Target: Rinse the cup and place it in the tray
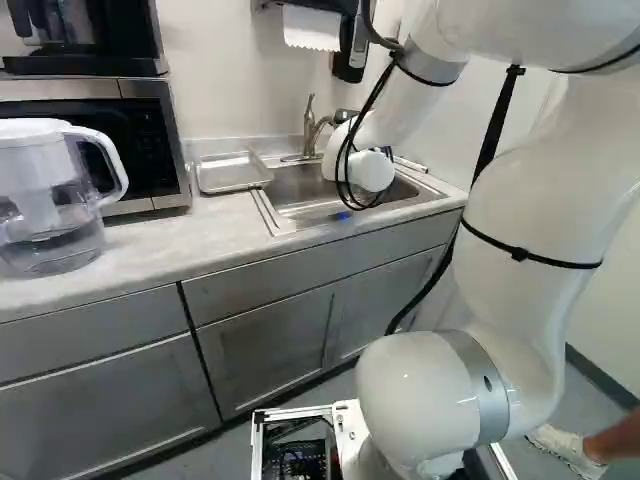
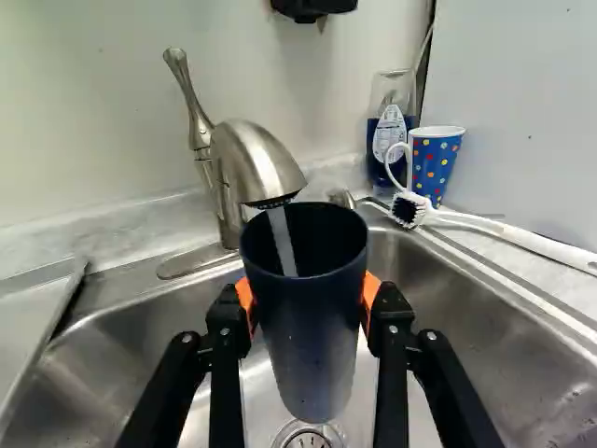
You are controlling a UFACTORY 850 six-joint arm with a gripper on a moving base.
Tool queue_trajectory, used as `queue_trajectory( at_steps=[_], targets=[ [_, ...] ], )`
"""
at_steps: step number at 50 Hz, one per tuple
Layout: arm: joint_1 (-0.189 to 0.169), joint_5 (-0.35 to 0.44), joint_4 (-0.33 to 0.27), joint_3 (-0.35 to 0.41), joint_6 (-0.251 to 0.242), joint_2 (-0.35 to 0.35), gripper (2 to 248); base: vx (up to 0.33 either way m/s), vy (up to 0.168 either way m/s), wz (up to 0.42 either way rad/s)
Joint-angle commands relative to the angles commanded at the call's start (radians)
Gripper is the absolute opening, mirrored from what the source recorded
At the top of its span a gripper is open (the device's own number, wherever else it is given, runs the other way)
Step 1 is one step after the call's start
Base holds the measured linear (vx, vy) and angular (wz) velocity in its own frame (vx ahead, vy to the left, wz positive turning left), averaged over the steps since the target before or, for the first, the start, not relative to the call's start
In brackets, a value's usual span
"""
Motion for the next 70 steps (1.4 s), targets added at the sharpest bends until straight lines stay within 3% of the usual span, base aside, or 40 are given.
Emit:
queue_trajectory(
  at_steps=[70],
  targets=[
    [0.0, 0.0, 0.0, 0.0, 0.0, 0.0, 125, 0.0, 0.0, 0.0]
  ],
)
